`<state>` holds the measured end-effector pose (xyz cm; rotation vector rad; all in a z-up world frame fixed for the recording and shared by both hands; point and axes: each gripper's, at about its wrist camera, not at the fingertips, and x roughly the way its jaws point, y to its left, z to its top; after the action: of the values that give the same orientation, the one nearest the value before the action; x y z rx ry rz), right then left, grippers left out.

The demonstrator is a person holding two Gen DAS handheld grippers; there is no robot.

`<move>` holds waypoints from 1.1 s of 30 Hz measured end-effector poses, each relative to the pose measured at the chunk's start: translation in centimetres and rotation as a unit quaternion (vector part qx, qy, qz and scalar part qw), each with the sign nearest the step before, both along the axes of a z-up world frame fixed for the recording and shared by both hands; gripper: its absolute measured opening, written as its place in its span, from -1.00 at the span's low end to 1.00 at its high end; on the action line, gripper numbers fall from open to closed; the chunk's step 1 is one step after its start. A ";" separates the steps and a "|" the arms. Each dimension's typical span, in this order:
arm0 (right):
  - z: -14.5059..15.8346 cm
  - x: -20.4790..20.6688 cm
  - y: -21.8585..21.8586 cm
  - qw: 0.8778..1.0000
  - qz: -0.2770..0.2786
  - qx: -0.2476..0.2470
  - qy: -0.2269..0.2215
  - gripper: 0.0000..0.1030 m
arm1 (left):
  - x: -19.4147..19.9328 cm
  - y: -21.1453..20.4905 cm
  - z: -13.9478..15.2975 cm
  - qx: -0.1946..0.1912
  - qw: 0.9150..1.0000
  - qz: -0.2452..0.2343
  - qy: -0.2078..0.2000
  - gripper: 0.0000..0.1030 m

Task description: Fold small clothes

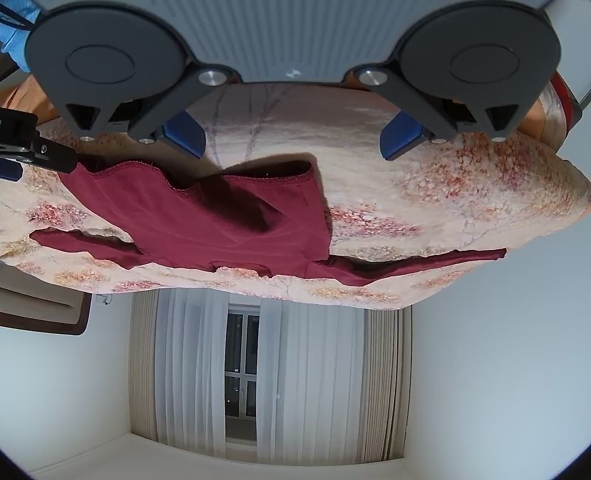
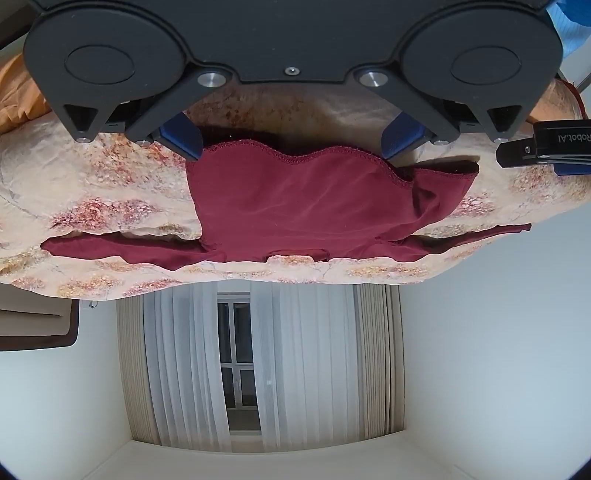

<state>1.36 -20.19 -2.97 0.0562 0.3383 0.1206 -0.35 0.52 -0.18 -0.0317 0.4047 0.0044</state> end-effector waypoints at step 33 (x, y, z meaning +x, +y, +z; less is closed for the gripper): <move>0.0 -0.1 -0.1 1.000 0.000 0.003 0.002 0.99 | 0.5 -0.1 -0.1 0.002 1.000 0.003 0.003 0.99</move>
<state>1.29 -20.30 -2.96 0.0614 0.3424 0.1216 0.11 0.37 -0.24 -0.0289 0.4113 0.0108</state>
